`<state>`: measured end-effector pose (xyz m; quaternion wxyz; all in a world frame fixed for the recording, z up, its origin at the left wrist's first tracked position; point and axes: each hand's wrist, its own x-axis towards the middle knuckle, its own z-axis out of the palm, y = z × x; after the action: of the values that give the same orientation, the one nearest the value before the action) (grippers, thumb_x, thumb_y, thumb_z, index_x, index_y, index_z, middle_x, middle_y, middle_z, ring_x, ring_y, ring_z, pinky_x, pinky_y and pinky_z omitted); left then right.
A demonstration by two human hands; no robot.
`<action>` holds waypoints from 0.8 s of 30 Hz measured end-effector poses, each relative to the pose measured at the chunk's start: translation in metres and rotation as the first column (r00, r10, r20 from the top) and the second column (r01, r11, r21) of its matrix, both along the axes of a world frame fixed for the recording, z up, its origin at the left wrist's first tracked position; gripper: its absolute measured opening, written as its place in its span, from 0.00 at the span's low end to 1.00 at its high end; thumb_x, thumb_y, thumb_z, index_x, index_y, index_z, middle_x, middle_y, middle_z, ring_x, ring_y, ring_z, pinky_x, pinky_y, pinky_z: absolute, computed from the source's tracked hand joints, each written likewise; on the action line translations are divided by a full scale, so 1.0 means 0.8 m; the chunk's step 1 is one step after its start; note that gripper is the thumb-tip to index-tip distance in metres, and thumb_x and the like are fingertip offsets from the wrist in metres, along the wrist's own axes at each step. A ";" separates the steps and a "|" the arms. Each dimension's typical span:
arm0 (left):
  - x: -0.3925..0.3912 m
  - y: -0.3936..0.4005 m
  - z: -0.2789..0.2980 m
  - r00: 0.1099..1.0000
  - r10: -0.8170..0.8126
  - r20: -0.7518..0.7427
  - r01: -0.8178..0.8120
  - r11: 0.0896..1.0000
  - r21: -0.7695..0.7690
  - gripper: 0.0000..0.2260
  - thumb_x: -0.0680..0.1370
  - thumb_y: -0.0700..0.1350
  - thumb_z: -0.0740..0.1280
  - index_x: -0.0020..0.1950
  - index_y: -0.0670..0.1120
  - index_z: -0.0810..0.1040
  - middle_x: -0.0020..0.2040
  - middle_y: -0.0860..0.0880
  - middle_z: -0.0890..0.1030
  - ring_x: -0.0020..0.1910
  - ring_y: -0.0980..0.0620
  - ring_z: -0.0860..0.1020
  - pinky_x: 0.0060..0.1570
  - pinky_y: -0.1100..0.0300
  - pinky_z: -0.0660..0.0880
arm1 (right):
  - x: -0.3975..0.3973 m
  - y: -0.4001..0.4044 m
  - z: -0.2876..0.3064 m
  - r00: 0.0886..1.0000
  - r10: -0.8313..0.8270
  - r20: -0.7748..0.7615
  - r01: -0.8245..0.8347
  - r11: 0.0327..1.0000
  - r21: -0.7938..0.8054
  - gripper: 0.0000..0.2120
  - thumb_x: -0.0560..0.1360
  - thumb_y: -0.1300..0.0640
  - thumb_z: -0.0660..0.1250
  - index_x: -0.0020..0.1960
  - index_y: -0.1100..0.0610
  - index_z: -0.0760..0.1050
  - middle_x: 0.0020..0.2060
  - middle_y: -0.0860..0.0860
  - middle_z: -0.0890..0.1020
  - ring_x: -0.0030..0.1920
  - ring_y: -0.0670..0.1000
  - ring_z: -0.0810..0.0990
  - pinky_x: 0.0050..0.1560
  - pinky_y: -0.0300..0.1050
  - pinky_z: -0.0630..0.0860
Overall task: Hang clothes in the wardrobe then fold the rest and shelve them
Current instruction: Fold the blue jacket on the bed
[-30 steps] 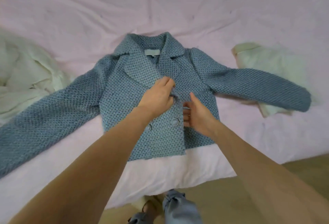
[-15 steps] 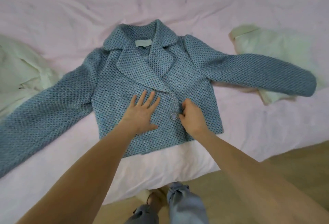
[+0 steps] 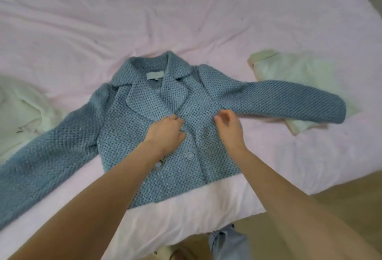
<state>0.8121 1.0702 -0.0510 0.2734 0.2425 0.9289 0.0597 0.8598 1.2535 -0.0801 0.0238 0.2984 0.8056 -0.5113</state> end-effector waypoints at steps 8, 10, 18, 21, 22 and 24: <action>-0.074 0.163 -0.009 0.997 0.068 0.040 -0.074 0.983 0.165 0.21 0.81 0.52 0.60 0.72 0.46 0.67 0.69 0.45 0.70 0.68 0.44 0.69 0.64 0.48 0.70 | -0.057 0.164 -0.006 0.395 -0.853 0.340 0.893 0.270 -0.360 0.32 0.71 0.58 0.73 0.69 0.61 0.60 0.56 0.52 0.70 0.53 0.53 0.72 0.56 0.47 0.72; -0.078 0.201 -0.033 0.994 0.062 0.093 -0.073 0.989 0.126 0.25 0.80 0.55 0.60 0.75 0.46 0.63 0.72 0.44 0.67 0.70 0.44 0.66 0.67 0.48 0.66 | -0.053 0.193 -0.007 0.351 -0.854 0.385 0.886 0.170 -0.431 0.31 0.71 0.60 0.72 0.69 0.62 0.62 0.58 0.53 0.73 0.53 0.53 0.74 0.55 0.47 0.74; -0.099 0.265 -0.065 0.774 0.334 0.538 -0.443 0.893 0.082 0.35 0.77 0.69 0.48 0.75 0.49 0.66 0.75 0.47 0.65 0.72 0.45 0.65 0.74 0.49 0.56 | -0.043 0.246 -0.004 0.557 -0.776 0.296 0.637 0.171 -0.751 0.23 0.71 0.65 0.72 0.65 0.61 0.74 0.61 0.53 0.80 0.53 0.51 0.81 0.49 0.42 0.80; -0.112 0.258 -0.036 0.503 0.393 0.770 -0.743 0.651 0.153 0.31 0.79 0.67 0.48 0.68 0.47 0.73 0.70 0.49 0.72 0.66 0.48 0.72 0.70 0.52 0.62 | -0.048 0.241 0.022 0.650 -0.754 0.096 0.530 0.359 -0.769 0.26 0.70 0.65 0.74 0.66 0.60 0.72 0.61 0.51 0.79 0.59 0.50 0.79 0.62 0.48 0.76; -0.116 0.249 -0.020 0.405 0.391 0.826 -0.827 0.541 0.150 0.33 0.79 0.67 0.47 0.71 0.45 0.71 0.69 0.49 0.72 0.66 0.48 0.71 0.68 0.51 0.63 | -0.052 0.234 0.036 0.695 -0.718 0.018 0.494 0.459 -0.739 0.27 0.69 0.64 0.75 0.66 0.61 0.72 0.61 0.51 0.79 0.59 0.49 0.79 0.63 0.48 0.75; -0.121 0.221 0.007 0.228 0.332 0.916 -0.948 0.292 0.130 0.33 0.79 0.68 0.48 0.72 0.45 0.69 0.67 0.46 0.74 0.61 0.47 0.74 0.60 0.49 0.70 | -0.062 0.210 0.056 0.814 -0.560 -0.155 0.387 0.721 -0.575 0.24 0.68 0.63 0.76 0.62 0.62 0.74 0.59 0.50 0.79 0.58 0.47 0.79 0.63 0.44 0.75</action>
<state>0.7152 1.2473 -0.0450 0.4546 -0.1867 0.6175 0.6142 0.8103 1.4218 -0.0356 -0.1605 0.3926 0.5249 -0.7380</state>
